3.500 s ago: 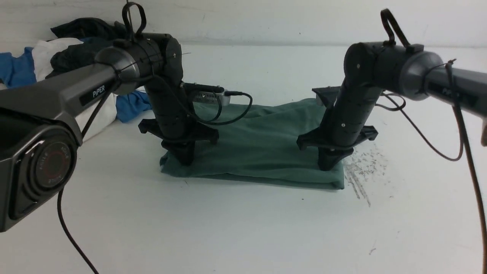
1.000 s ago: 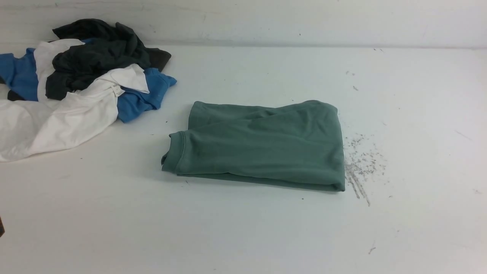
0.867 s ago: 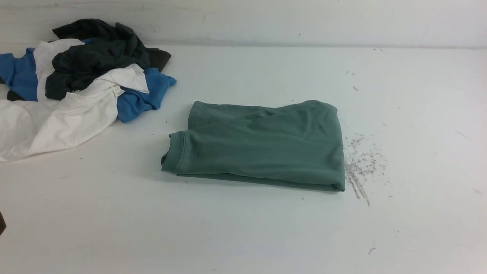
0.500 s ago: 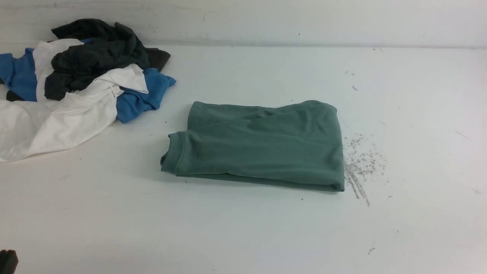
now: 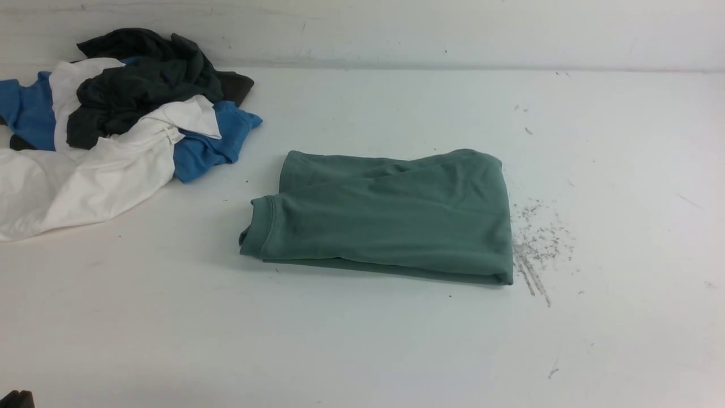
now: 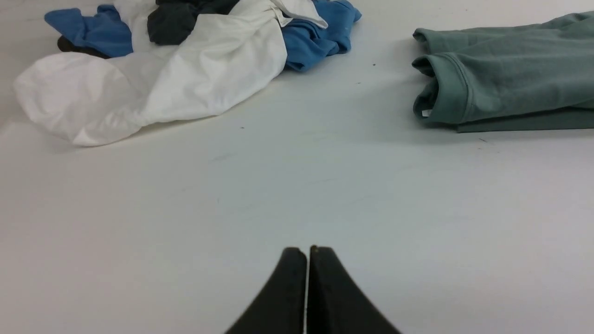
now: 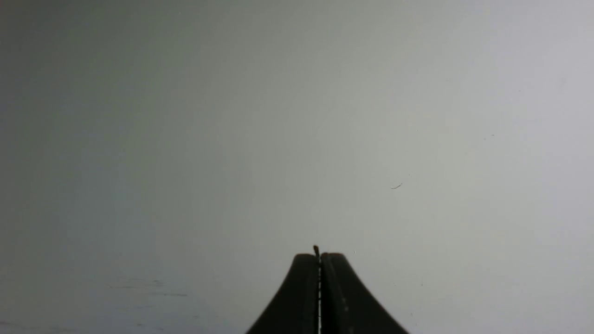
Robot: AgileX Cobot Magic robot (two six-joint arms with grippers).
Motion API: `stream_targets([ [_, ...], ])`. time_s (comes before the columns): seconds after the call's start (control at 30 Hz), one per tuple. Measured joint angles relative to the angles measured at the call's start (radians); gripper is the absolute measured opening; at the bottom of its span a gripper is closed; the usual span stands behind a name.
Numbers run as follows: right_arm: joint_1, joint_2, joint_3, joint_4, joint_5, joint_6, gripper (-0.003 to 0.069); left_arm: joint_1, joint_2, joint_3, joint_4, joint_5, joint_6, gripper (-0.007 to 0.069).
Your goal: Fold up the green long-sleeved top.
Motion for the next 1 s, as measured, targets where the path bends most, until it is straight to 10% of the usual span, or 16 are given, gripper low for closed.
stream_targets([
  [0.63,-0.022,-0.001,0.018,-0.054,0.053,-0.045,-0.0001,0.0,0.0,0.0,0.0,0.0,0.0,-0.0004],
  [1.0,-0.324,0.0,0.44,-0.086,0.197,-0.047,-0.0001,0.0,0.0,0.0,0.0,0.0,0.0,-0.0004],
])
